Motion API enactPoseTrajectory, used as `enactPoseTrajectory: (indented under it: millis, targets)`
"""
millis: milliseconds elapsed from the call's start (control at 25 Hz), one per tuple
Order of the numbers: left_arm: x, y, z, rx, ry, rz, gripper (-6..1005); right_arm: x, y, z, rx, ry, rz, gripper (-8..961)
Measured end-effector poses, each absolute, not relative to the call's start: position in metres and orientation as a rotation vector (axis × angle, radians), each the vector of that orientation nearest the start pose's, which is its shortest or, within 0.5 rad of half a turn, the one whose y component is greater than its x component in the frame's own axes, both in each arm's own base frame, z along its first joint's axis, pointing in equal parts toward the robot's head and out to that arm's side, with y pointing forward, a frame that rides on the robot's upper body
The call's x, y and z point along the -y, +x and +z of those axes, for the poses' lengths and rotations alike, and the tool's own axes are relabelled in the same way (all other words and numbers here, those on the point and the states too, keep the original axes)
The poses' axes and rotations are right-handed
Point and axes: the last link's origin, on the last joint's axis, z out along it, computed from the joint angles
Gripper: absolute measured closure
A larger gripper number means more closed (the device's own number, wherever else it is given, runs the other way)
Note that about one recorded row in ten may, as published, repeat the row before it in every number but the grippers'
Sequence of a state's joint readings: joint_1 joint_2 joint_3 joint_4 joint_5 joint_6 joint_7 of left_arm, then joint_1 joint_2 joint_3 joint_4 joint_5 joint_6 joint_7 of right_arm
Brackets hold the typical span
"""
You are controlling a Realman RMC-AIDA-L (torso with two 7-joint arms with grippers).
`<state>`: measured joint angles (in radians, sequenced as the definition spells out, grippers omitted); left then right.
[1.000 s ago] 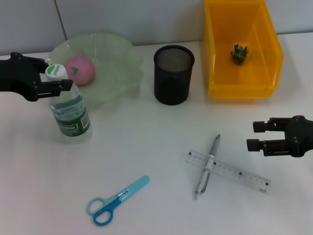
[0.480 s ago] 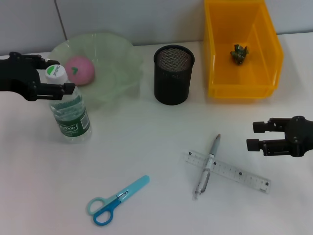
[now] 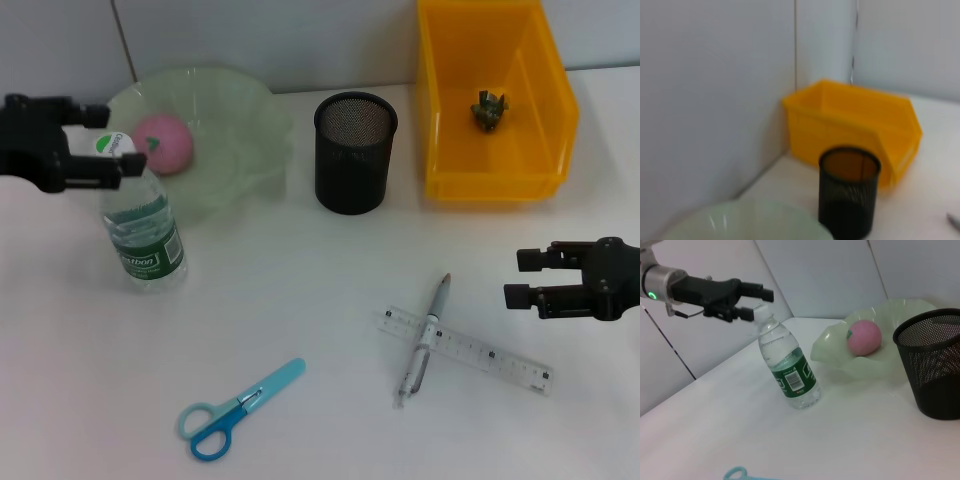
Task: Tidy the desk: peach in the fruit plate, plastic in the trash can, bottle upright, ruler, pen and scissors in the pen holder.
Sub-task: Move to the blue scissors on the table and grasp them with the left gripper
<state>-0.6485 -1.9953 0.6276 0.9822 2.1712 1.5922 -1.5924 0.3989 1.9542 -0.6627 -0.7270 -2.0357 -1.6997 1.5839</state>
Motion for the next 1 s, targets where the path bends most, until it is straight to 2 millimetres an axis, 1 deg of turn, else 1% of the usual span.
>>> enactPoseTrajectory:
  millis: [120,160,200,240,320,360,400,480,520,560,680,720,760,800,840,880,920,1000]
  targets:
    - [-0.383,-0.226,0.102,0.42,-2.615,-0.514,192,-0.294,0.314,0.061,-0.935,-2.68,0.605,193]
    - [-0.38,-0.226,0.109,0.426,-2.583,-0.616,191,-0.294,0.314,0.061,-0.934,-2.681,0.605,193]
    - [-0.38,-0.226,0.109,0.426,-2.583,-0.616,191,-0.294,0.314,0.061,-0.934,-2.681,0.605,193]
    - [-0.378,-0.225,0.111,0.43,-2.571,-0.673,191,-0.294,0.313,0.061,-0.932,-2.682,0.605,193]
    - [-0.373,-0.224,0.116,0.445,-2.545,-0.813,191,-0.294,0.313,0.062,-0.928,-2.685,0.607,193]
    - [-0.367,-0.222,0.115,0.465,-2.536,-0.942,191,-0.295,0.313,0.063,-0.92,-2.684,0.608,193]
    - [-0.367,-0.222,0.115,0.465,-2.536,-0.942,191,-0.295,0.313,0.063,-0.92,-2.684,0.608,193]
    - [-0.36,-0.22,0.11,0.483,-2.557,-1.037,191,-0.295,0.313,0.064,-0.914,-2.68,0.611,193]
    - [-0.36,-0.22,0.11,0.483,-2.557,-1.037,191,-0.296,0.313,0.065,-0.911,-2.678,0.612,193]
    - [-0.355,-0.218,0.1,0.5,-2.589,-1.086,190,-0.297,0.311,0.066,-0.902,-2.679,0.613,193]
    - [-0.355,-0.218,0.1,0.5,-2.589,-1.086,190,-0.299,0.31,0.068,-0.89,-2.684,0.611,193]
    - [-0.35,-0.215,0.09,0.498,-2.625,-1.113,190,-0.3,0.309,0.069,-0.881,-2.69,0.61,194]
    - [-0.325,-0.21,0.047,0.413,-2.745,-1.157,190,-0.302,0.306,0.071,-0.866,-2.7,0.61,194]
    - [-0.321,-0.211,0.039,0.419,-2.757,-1.157,191,-0.303,0.305,0.072,-0.856,-2.705,0.609,194]
    - [-0.321,-0.211,0.039,0.419,-2.757,-1.157,192,-0.305,0.303,0.074,-0.849,-2.711,0.609,194]
    - [-0.316,-0.214,0.027,0.449,-2.774,-1.164,192,-0.306,0.301,0.076,-0.844,-2.717,0.609,194]
    - [-0.316,-0.214,0.027,0.449,-2.774,-1.164,193,-0.306,0.301,0.076,-0.844,-2.717,0.609,194]
    - [-0.31,-0.22,0.013,0.481,-2.779,-1.185,195,-0.309,0.298,0.078,-0.839,-2.728,0.611,194]
